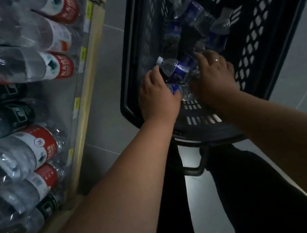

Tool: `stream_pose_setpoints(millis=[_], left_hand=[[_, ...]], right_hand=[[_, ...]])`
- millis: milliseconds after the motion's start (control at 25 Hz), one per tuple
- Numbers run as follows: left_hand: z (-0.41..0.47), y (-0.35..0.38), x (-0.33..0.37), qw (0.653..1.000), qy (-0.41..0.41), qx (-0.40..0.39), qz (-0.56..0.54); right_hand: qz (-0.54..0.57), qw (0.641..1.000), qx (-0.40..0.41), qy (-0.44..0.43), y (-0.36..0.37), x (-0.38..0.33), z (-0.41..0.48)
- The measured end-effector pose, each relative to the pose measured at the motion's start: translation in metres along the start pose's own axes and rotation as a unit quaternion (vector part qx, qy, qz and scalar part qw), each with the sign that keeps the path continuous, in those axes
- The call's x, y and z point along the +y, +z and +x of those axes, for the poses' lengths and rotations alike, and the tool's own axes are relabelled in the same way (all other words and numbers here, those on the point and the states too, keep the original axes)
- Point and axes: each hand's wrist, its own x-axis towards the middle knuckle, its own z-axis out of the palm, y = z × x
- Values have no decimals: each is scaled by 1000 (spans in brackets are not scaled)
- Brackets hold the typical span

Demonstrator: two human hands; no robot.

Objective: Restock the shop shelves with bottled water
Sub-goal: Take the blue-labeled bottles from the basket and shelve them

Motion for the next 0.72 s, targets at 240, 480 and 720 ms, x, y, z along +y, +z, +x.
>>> stream_pose_setpoints(millis=[240,480,720], left_hand=[[43,36,-11,1000,13,10,-8],[43,49,-13,1000,3,12,24],[36,44,-6,1000,-17,7,21]], right_hand=[[29,999,-46,-2,73,8,70],[60,996,-63,0,103,7,91],[203,979,-17,28,76,9,77]])
